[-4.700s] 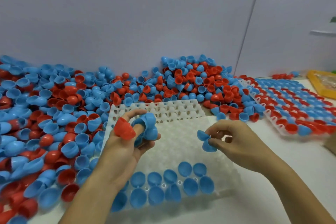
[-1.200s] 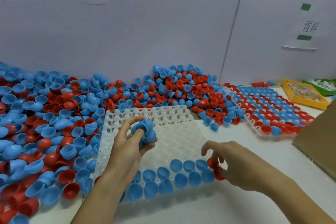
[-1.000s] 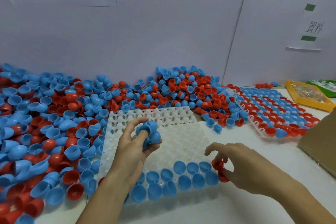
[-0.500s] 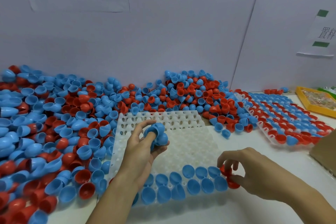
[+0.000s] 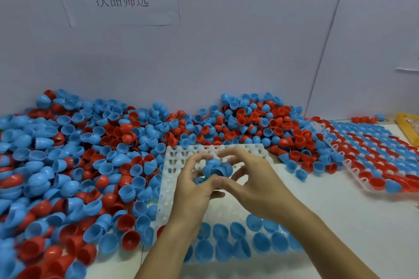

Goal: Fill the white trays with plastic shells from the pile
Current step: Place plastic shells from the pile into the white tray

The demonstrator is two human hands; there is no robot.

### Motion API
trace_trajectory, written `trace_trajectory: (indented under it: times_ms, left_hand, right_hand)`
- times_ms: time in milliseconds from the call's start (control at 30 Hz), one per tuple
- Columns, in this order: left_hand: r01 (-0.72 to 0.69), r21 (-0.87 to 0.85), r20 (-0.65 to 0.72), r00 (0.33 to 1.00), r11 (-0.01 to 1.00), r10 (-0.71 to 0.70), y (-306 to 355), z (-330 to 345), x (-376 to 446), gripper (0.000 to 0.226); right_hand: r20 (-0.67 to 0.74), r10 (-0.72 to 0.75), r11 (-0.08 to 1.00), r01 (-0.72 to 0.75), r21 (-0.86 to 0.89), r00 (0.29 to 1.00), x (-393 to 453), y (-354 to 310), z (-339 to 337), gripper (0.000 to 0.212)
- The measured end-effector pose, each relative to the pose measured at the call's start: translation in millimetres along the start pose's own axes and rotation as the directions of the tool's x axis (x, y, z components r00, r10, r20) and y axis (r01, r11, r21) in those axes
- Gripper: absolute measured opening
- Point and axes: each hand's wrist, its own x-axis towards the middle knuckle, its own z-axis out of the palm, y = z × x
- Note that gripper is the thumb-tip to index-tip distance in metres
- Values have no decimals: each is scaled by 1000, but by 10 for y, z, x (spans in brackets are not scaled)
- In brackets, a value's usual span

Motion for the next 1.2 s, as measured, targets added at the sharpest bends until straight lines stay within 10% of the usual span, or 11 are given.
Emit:
trace_trajectory:
  times_ms: [267, 833, 1200]
  left_hand:
    - [68, -161, 141, 989, 985, -45, 184, -283, 102, 39]
    - [-21, -307, -95, 995, 951, -8, 105, -594, 46, 50]
    - [-77, -323, -219, 976, 943, 5, 166, -744, 101, 35]
  right_hand:
    - [-113, 84, 977, -59, 203, 990, 270, -16, 202, 17]
    - [-221, 253, 918, -162, 361, 942, 341, -135, 448, 13]
    - [-5, 297, 947, -294, 133, 955, 270, -86, 383, 21]
